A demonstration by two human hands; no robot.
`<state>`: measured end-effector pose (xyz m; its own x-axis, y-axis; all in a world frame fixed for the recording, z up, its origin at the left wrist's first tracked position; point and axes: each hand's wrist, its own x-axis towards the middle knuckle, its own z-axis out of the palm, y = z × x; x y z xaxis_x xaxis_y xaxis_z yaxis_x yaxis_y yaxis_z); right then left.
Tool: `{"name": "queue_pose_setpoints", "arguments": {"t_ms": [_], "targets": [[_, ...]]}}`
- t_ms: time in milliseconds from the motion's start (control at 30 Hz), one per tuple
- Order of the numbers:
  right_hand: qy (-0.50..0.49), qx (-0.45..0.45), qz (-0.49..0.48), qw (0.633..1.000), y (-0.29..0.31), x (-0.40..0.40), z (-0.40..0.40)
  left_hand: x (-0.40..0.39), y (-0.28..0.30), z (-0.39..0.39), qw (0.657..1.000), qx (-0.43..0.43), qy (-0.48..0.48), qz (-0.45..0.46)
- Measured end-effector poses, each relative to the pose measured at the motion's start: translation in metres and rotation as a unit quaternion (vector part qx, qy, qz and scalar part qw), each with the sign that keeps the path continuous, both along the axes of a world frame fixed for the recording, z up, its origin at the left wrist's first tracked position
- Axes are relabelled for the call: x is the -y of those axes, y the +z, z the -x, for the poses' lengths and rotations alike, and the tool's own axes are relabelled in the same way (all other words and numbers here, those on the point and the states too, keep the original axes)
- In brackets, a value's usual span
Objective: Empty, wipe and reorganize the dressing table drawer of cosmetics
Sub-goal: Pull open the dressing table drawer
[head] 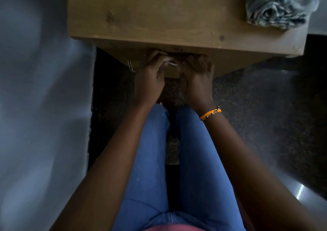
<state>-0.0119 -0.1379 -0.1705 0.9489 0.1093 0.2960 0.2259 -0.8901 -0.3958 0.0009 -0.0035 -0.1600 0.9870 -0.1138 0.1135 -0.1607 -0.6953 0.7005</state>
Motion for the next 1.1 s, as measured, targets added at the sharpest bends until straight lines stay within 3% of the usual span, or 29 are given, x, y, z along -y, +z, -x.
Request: {"name": "queue_pose_setpoints", "arguments": {"t_ms": [167, 367, 567, 667, 800, 867, 1100], "targets": [[-0.024, 0.051, -0.049, 0.997, -0.010, -0.006, 0.002, 0.002, -0.018, 0.005, 0.997, 0.060, 0.033, 0.041], [-0.025, -0.036, -0.015, 0.999, 0.011, -0.009, 0.008, 0.001, 0.001, 0.018, 0.998, 0.031, 0.015, -0.047], [0.018, -0.066, 0.024, 0.997, 0.030, -0.012, 0.047, -0.008, 0.015, 0.058, 0.995, -0.018, -0.036, -0.092], [0.033, -0.063, -0.001, 0.997, 0.042, -0.013, 0.072, -0.008, 0.026, 0.081, 0.995, 0.037, -0.004, -0.098], [0.014, 0.045, -0.040, 0.998, 0.063, -0.016, 0.101, -0.006, 0.048, 0.103, 0.984, 0.137, 0.081, -0.075], [-0.013, 0.070, -0.035, 0.997, 0.069, -0.018, 0.102, -0.005, 0.058, 0.103, 0.981, 0.147, 0.090, -0.084], [-0.044, -0.034, 0.032, 0.998, 0.068, -0.009, 0.100, -0.011, 0.061, 0.098, 0.988, 0.077, 0.054, -0.124]]}}
